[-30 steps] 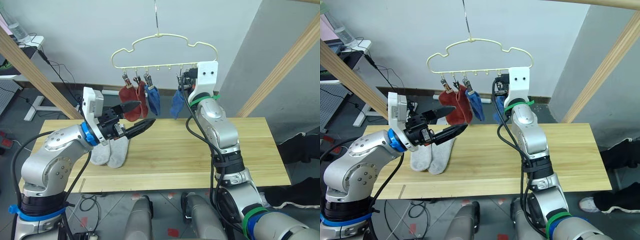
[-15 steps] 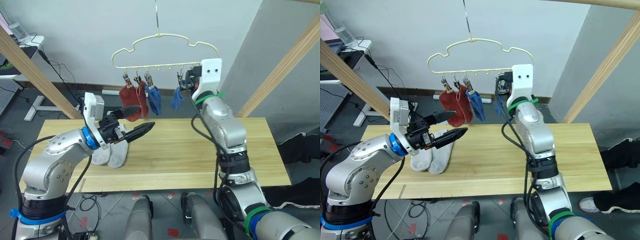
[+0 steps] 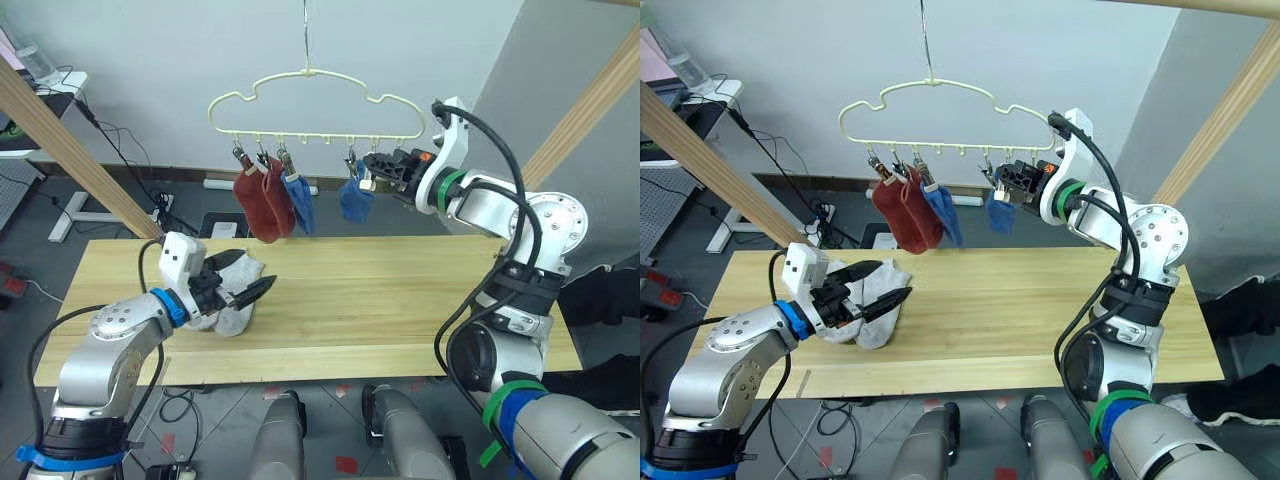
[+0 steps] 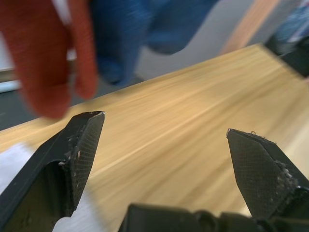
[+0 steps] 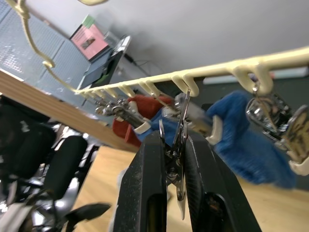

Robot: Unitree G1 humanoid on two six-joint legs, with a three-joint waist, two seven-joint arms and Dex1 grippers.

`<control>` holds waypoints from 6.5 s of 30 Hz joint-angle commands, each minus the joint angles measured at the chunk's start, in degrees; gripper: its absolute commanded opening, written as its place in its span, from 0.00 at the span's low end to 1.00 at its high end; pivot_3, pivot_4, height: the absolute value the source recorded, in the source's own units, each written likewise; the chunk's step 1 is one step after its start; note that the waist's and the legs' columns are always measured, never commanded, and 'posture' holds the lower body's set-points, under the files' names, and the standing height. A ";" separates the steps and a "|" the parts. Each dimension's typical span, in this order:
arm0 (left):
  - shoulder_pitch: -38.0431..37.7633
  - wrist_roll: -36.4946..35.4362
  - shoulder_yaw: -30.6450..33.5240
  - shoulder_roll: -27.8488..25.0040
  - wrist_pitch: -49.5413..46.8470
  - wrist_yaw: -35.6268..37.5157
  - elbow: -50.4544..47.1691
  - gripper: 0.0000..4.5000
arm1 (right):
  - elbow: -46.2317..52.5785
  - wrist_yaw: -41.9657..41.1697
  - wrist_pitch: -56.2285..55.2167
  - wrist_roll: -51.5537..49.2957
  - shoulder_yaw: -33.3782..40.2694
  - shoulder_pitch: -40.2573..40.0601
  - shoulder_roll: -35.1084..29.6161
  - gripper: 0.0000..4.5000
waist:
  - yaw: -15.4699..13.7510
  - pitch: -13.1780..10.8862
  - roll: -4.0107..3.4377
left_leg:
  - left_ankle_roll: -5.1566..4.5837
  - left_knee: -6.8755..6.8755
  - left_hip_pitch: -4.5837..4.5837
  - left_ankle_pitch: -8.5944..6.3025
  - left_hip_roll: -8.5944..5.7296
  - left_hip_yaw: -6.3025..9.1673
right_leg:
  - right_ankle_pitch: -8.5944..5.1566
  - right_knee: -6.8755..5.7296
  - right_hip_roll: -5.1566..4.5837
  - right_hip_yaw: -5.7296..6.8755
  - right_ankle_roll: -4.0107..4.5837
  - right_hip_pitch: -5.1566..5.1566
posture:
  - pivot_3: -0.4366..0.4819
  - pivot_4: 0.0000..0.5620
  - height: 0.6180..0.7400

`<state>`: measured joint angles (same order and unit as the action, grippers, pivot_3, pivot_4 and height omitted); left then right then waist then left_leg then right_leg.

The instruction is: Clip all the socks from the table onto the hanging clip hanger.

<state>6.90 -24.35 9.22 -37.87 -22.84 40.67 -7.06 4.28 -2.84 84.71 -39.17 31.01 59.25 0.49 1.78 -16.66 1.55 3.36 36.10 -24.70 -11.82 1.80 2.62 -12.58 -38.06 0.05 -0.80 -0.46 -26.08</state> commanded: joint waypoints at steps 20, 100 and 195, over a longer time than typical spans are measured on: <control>21.53 22.54 -11.06 8.51 22.40 -6.73 46.26 1.00 | 2.73 3.04 2.46 -0.84 0.44 1.51 0.80 0.05 | 0.58 -0.03 -0.04 | -0.03 -0.05 -0.07 0.00 -0.03 -0.06 | 0.05 -0.03 -0.07 0.03 0.03 -0.06 | 0.45 0.53 1.00; 15.47 14.24 -13.11 14.76 32.78 3.55 4.29 0.00 | 1.01 18.17 7.79 -8.48 11.56 4.09 10.12 0.04 | 1.04 -0.03 -0.05 | -0.04 -0.03 -0.09 0.01 -0.07 -0.06 | 0.02 0.03 -0.06 0.00 -0.03 -0.02 | 0.45 0.49 1.00; 16.82 -11.73 -0.48 0.68 -2.28 13.09 -9.55 0.99 | 19.19 7.98 -48.11 26.30 -39.63 -26.37 -15.69 1.00 | 2.54 -0.05 0.06 | -0.03 0.02 -0.08 0.02 -0.01 -0.08 | 0.01 0.08 0.04 -0.06 -0.07 -0.04 | 0.45 0.52 1.00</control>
<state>23.72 -33.88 5.75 -35.60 -23.93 53.43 -12.13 23.26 1.86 40.52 -16.57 -8.21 32.26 -16.93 4.32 -16.71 1.61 3.33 36.13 -24.78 -11.80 1.80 2.53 -12.57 -38.00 0.10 -0.88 -0.54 -26.13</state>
